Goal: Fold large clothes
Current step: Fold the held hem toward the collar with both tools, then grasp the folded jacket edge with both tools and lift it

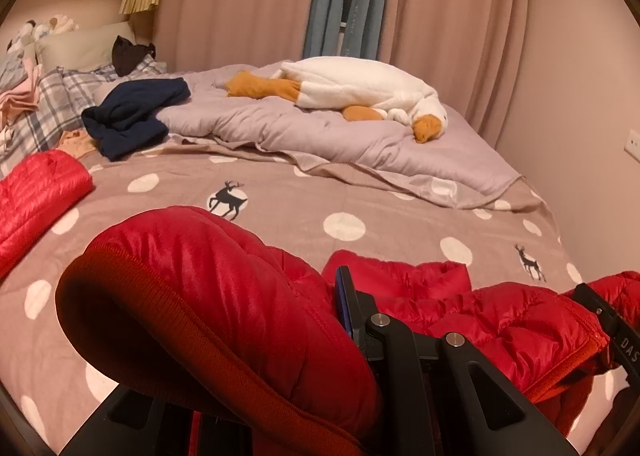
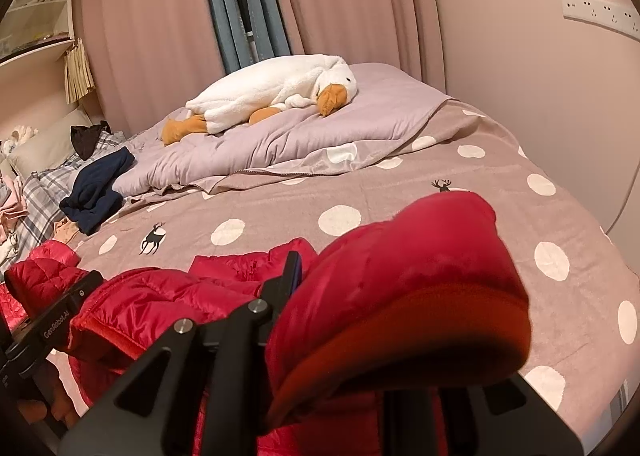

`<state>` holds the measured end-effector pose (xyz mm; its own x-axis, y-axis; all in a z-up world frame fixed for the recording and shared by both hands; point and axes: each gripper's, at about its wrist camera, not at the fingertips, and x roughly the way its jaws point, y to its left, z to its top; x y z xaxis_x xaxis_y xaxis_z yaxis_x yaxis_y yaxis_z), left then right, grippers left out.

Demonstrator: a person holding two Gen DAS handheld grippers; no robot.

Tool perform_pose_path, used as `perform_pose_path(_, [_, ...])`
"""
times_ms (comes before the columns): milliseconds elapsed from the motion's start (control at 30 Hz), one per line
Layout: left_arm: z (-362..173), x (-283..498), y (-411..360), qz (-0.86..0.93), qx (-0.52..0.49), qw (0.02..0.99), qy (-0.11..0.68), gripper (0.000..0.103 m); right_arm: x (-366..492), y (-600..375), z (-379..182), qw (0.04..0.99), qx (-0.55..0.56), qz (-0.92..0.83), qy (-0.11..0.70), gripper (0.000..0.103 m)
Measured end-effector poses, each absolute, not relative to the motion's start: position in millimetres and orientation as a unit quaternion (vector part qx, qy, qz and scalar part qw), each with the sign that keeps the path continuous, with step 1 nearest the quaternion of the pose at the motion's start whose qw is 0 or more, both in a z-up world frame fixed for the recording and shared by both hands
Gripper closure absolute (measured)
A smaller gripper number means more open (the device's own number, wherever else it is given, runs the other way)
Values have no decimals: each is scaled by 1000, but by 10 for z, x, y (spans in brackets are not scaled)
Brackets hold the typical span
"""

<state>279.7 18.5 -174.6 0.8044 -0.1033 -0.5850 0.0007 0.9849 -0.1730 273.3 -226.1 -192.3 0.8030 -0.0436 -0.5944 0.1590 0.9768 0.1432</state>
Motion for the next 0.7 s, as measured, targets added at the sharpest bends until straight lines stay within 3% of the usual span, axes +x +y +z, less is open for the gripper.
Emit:
perform_pose_path(133, [-1757, 2793, 174, -40, -93, 945, 311, 72, 2747, -2264, -1940, 944, 94, -52, 312, 78])
perform_pose_path(400, [-1763, 2787, 124, -37, -83, 946, 311, 70, 2727, -2265, -1951, 943, 96, -51, 315, 73])
perform_pose_path(533, [-1770, 2787, 146, -40, -89, 946, 310, 49, 2724, -2265, -1955, 942, 102, -44, 316, 67])
perform_pose_path(700, [-1755, 2757, 162, -38, -89, 947, 305, 48, 2726, -2242, -1967, 942, 100, -45, 318, 66])
